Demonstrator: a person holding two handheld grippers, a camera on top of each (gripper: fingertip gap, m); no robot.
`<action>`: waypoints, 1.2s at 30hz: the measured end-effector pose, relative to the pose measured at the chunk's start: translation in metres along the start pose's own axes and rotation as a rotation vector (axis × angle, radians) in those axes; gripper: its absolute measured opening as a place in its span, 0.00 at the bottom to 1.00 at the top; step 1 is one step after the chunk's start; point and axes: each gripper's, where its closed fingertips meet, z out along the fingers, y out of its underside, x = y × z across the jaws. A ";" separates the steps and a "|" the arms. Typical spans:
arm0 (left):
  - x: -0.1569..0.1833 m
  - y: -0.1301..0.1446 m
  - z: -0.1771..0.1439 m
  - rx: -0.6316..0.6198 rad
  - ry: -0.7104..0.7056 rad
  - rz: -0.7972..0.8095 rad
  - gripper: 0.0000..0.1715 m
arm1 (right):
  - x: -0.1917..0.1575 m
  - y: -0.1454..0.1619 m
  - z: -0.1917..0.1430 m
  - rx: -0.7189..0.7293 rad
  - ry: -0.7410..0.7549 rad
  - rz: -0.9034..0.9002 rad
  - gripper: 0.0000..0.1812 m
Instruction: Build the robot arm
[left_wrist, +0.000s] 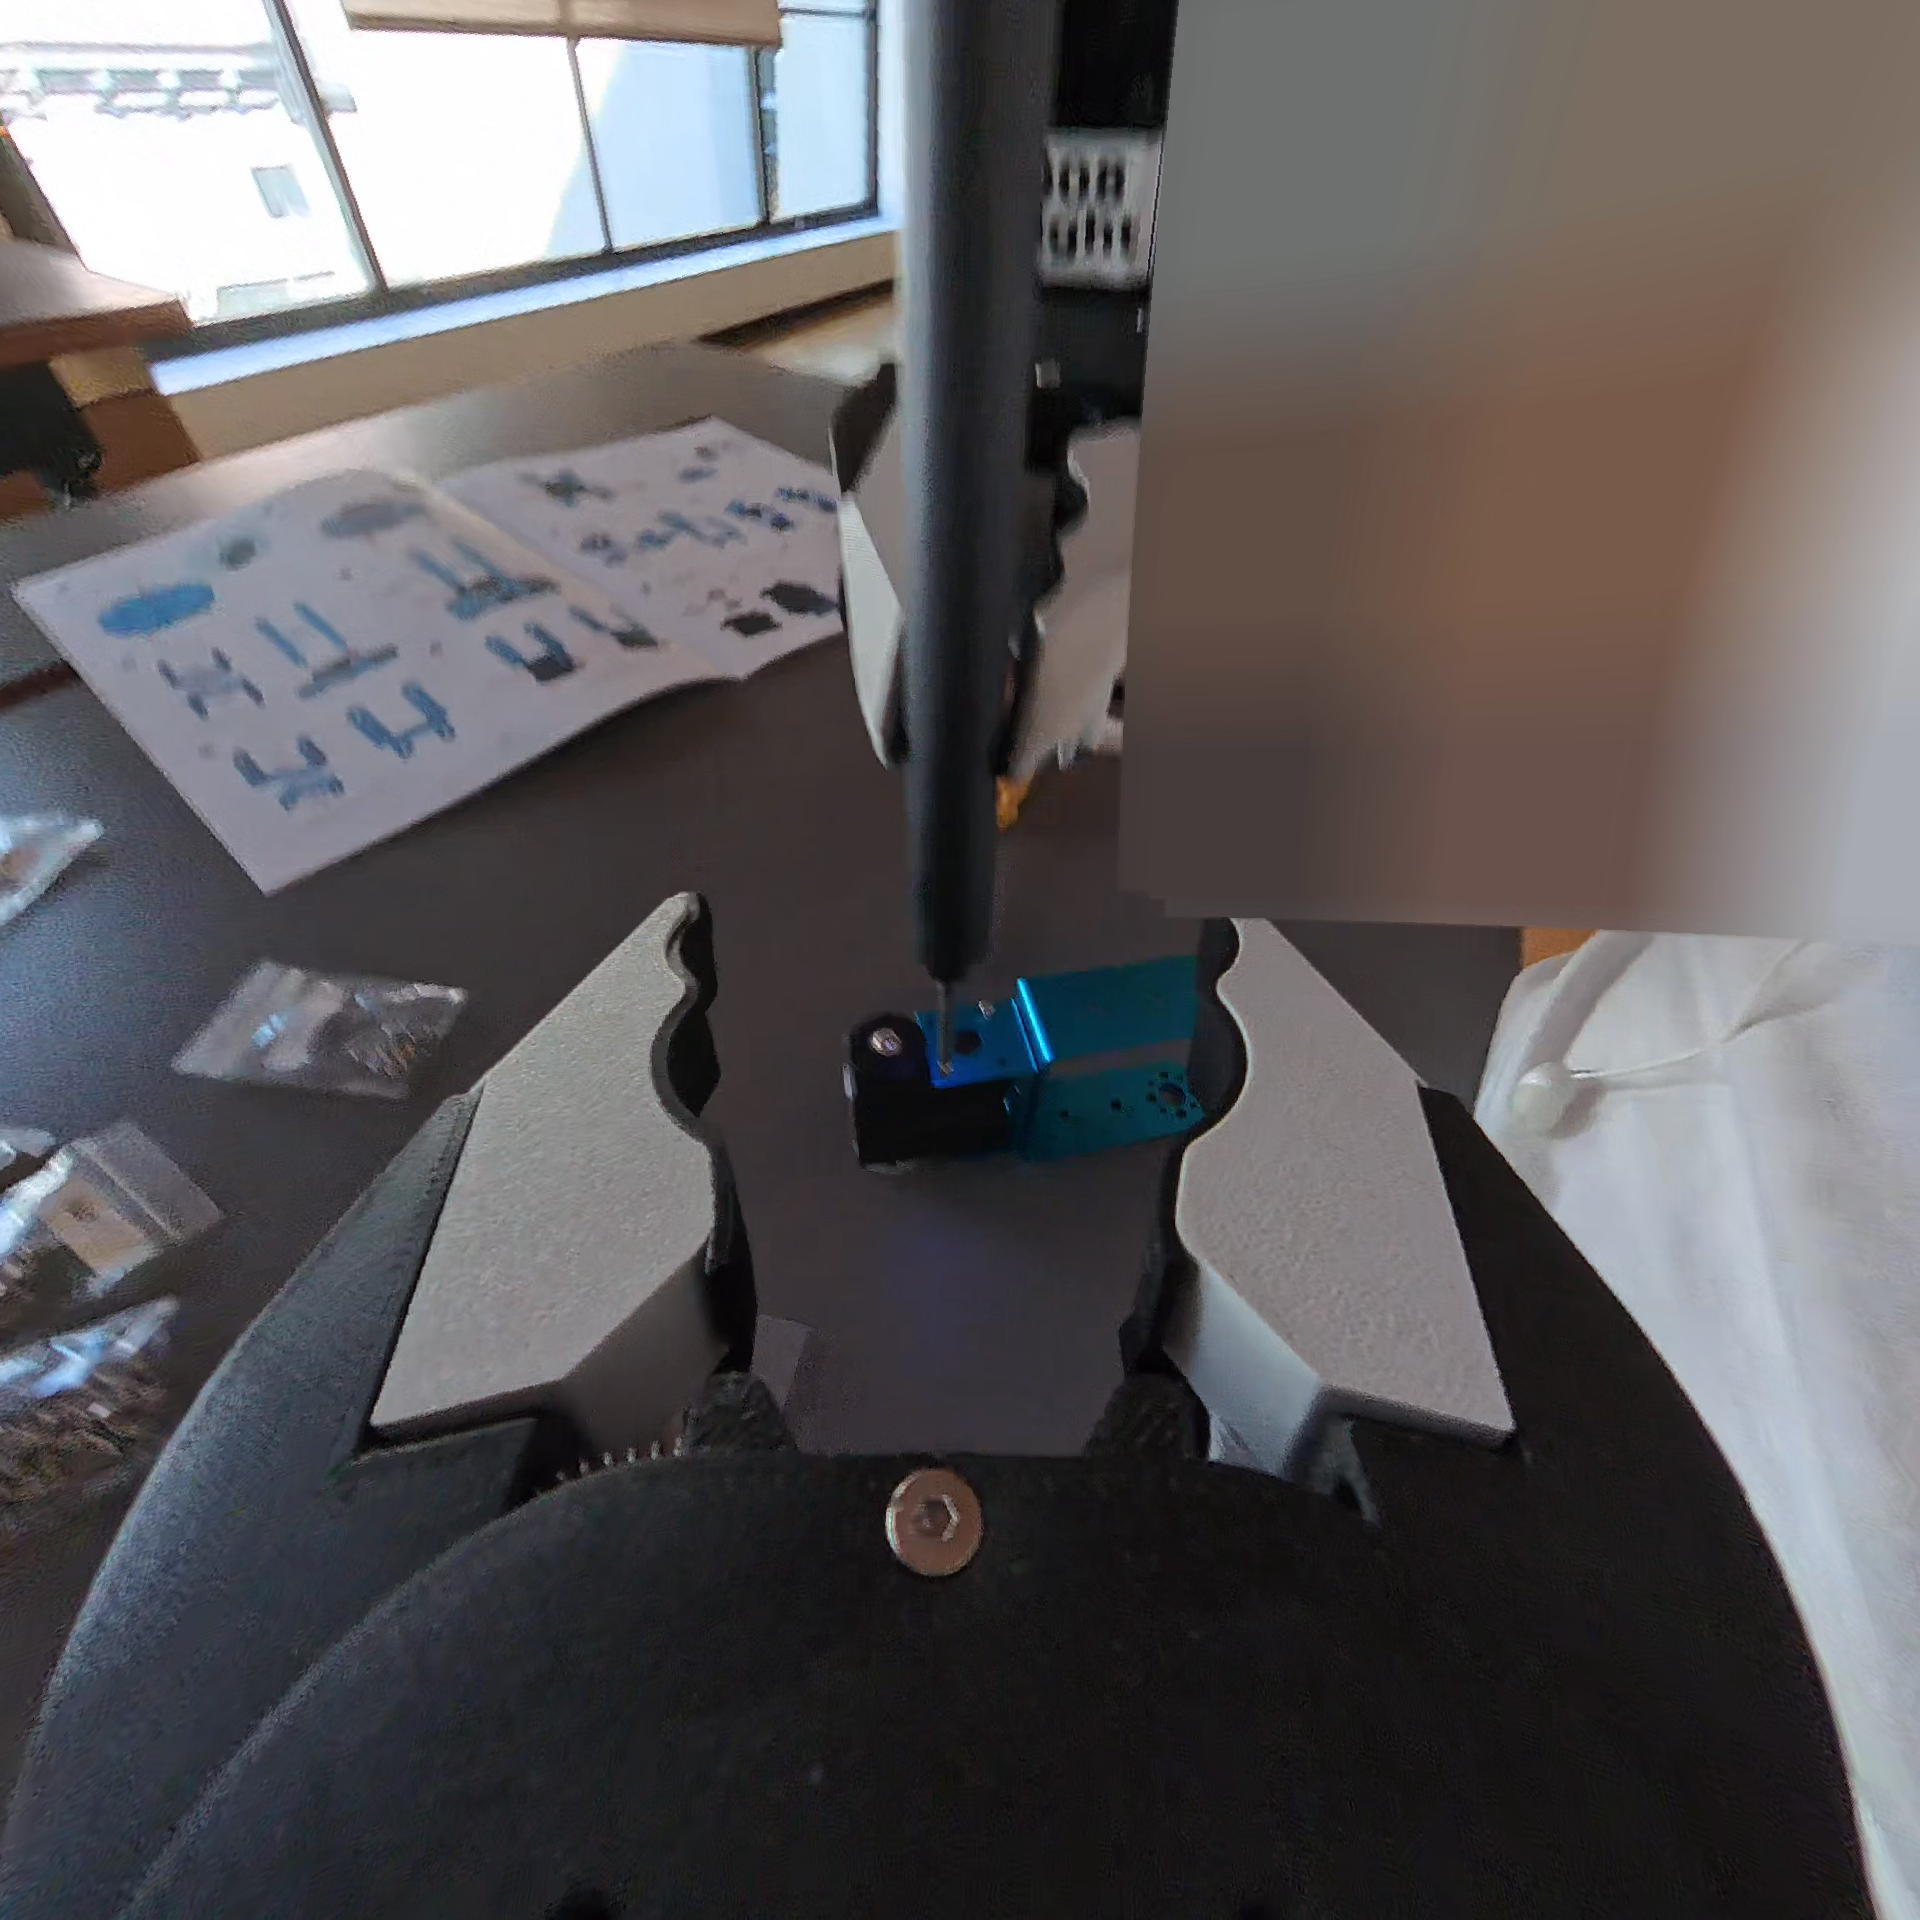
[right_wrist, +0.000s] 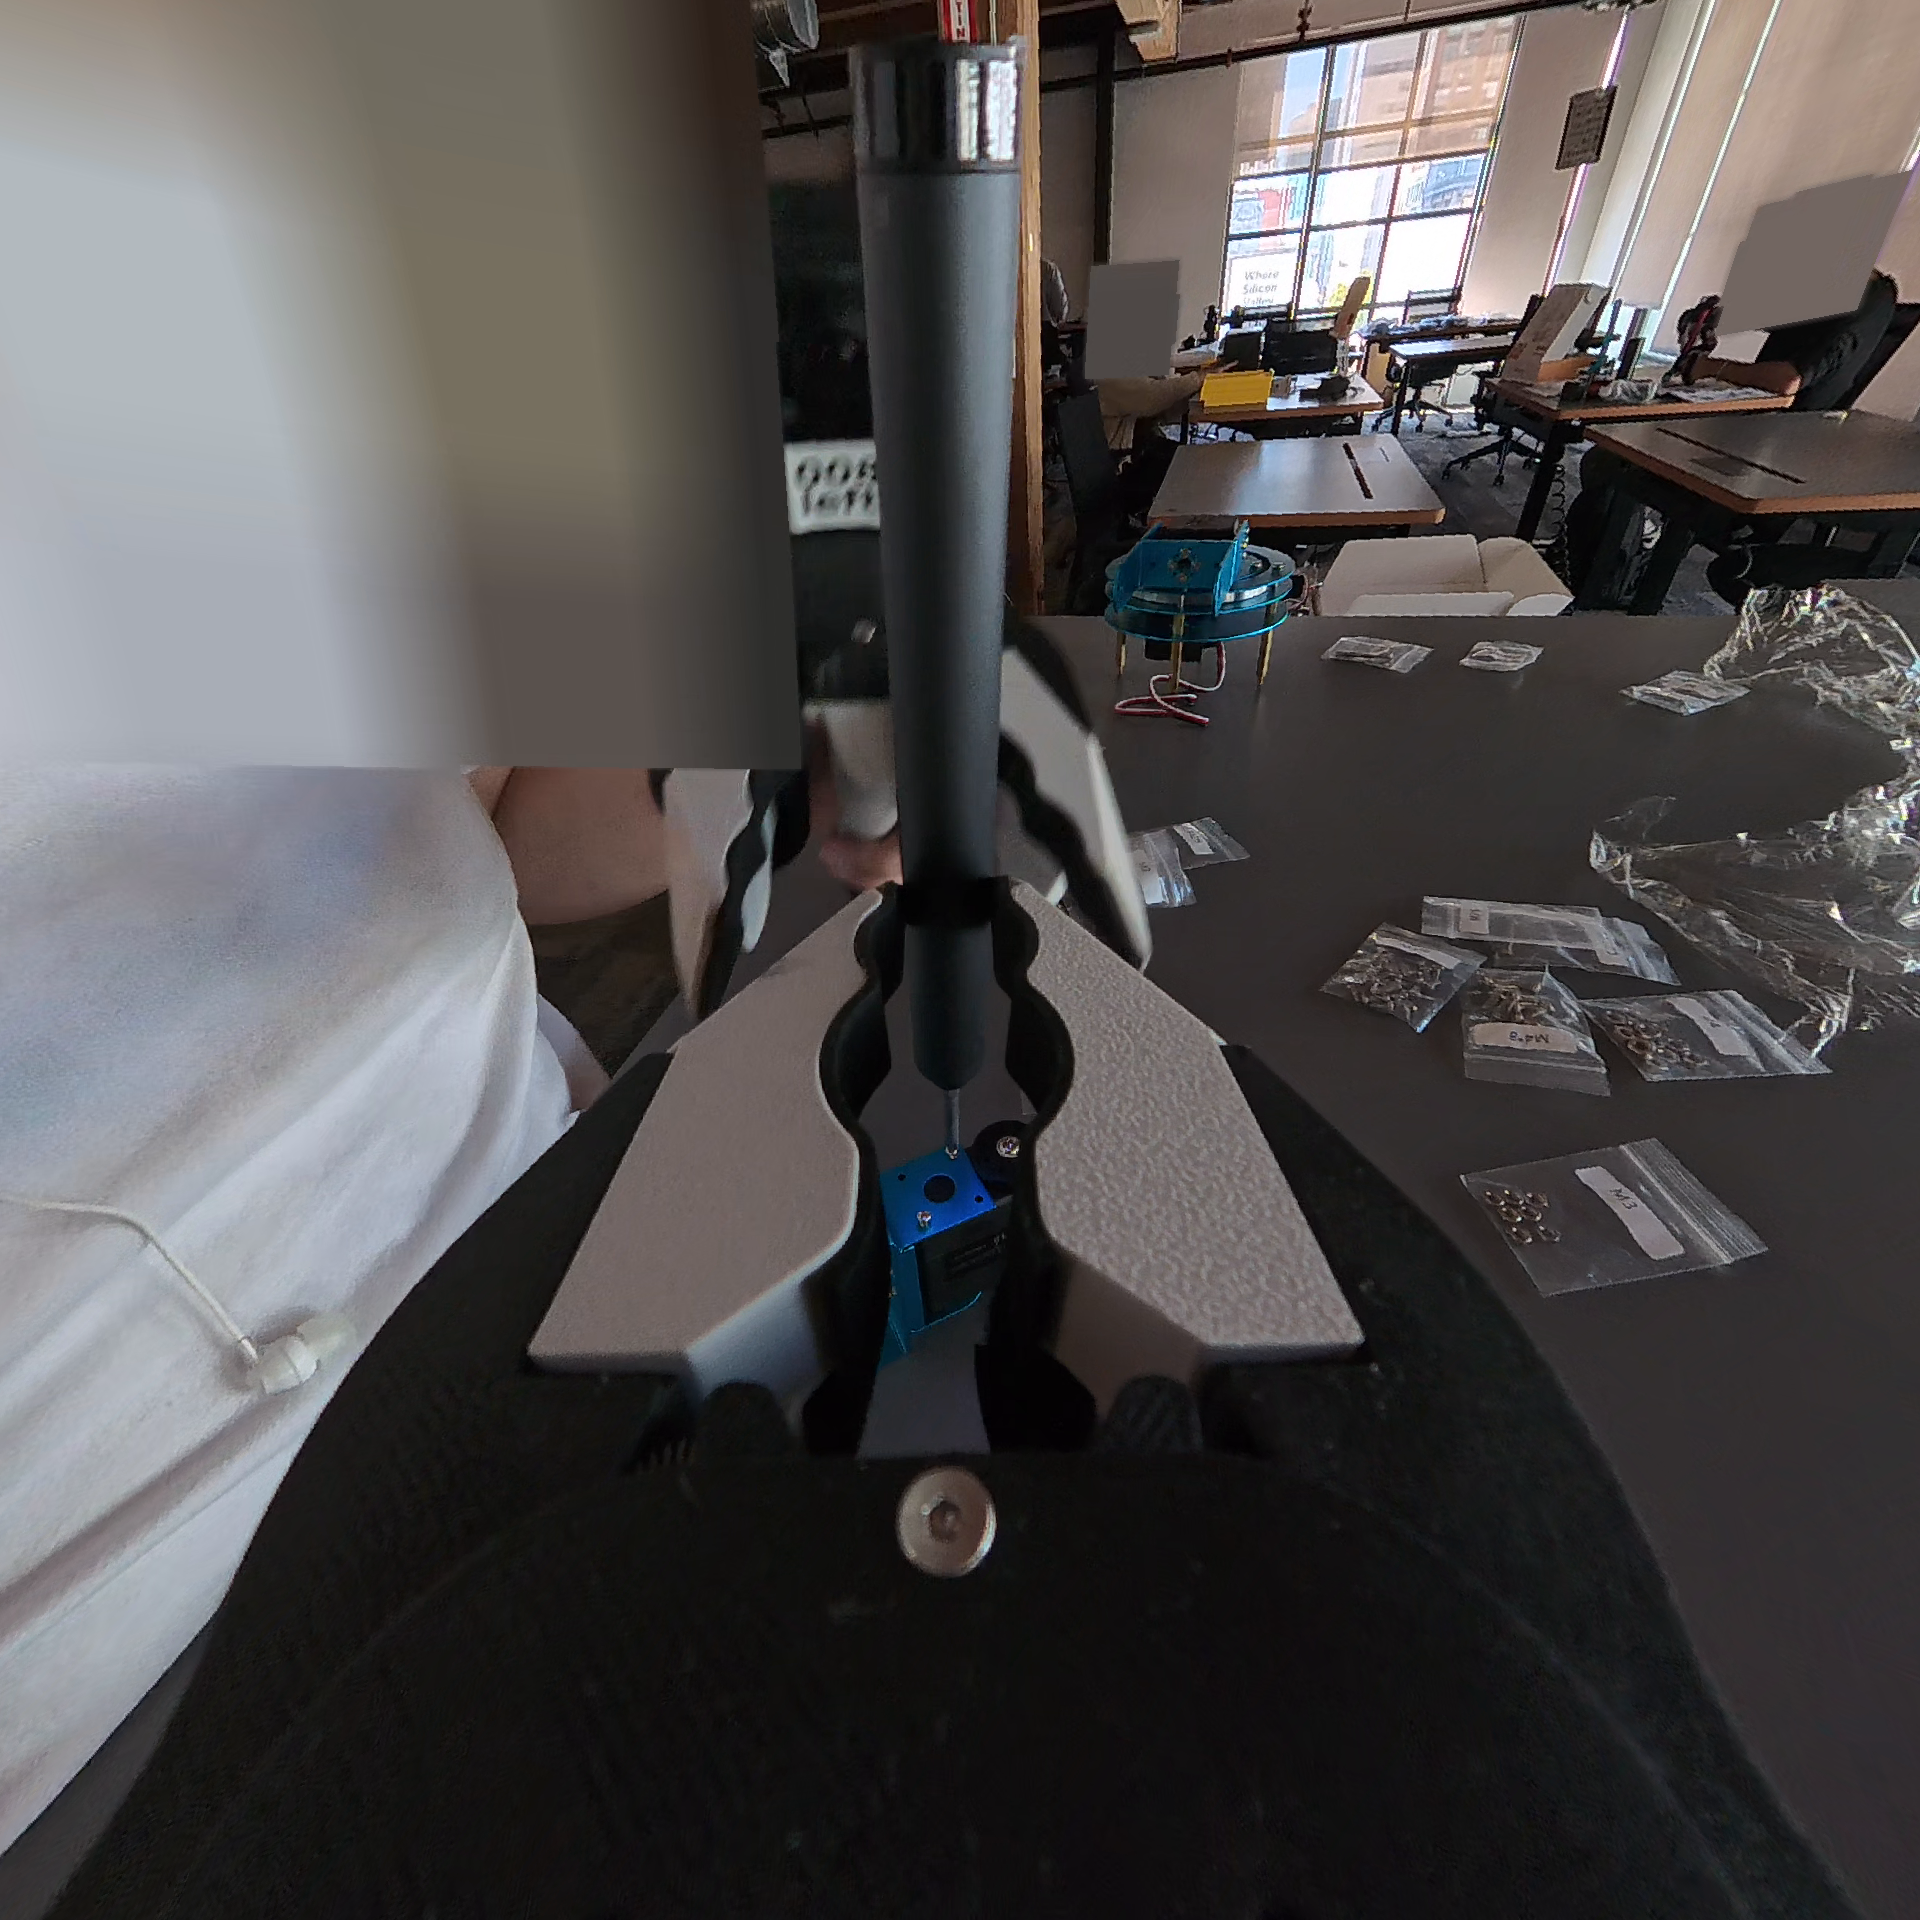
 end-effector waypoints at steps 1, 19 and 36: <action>0.004 0.011 0.006 -0.021 -0.025 0.000 0.56 | 0.000 0.000 0.000 0.000 -0.001 0.000 0.09; 0.007 0.053 0.043 -0.099 -0.039 -0.134 0.48 | -0.002 0.001 -0.002 -0.022 0.019 -0.030 0.09; 0.006 0.054 0.044 -0.100 -0.041 -0.152 0.48 | -0.002 0.001 0.001 -0.040 0.022 -0.050 0.09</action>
